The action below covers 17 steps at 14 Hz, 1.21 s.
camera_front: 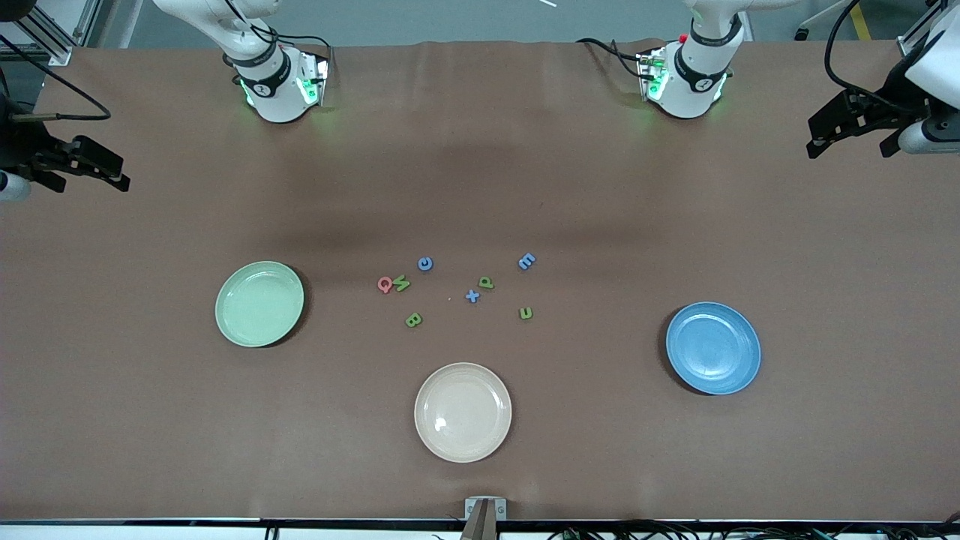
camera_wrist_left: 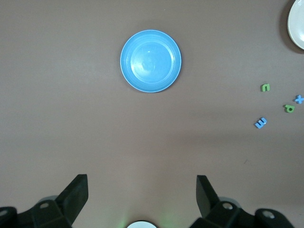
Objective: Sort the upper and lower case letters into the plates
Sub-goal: 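Move the left gripper to the letters while the right gripper moves out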
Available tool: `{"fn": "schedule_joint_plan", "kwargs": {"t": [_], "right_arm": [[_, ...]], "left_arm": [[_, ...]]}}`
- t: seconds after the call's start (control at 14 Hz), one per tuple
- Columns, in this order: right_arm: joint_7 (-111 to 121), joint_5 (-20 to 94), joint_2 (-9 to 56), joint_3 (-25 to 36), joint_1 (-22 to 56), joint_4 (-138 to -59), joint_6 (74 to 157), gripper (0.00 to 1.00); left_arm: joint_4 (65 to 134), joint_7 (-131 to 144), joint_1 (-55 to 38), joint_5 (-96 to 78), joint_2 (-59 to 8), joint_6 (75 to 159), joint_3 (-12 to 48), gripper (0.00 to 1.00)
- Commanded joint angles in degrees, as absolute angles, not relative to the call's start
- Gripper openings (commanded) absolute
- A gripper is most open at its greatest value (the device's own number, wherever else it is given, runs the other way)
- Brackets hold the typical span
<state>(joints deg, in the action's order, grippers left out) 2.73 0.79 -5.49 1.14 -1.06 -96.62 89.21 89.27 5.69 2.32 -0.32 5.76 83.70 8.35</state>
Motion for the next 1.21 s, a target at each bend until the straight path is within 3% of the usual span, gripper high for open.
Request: {"fn": "schedule_joint_plan", "kwargs": {"t": [0.0,0.5,0.85,1.14], "right_arm": [[4.1,1.4,-7.3,1.1,-1.5,-98.4,90.0,1.0],[0.6,1.5,-7.6,0.7,-1.1,-98.4,89.3,1.0],[0.8,1.5,-7.6,0.7,-1.1,-98.4,89.4,1.0],[0.8,1.4,-7.7,0.7,-1.1,-98.4,89.4,1.0]], "left_arm": [[87.9,5.4,2.5,0.1,4.8,82.9,8.5,1.0],[88.0,5.9,2.1,-0.8,0.4,84.9,9.0,1.0],[94.6,8.9,0.4,-1.1,-4.2,95.6,13.3,1.0],[96.9,28.9,-4.6,-0.3,-11.2,102.6,17.0,1.0]]}}
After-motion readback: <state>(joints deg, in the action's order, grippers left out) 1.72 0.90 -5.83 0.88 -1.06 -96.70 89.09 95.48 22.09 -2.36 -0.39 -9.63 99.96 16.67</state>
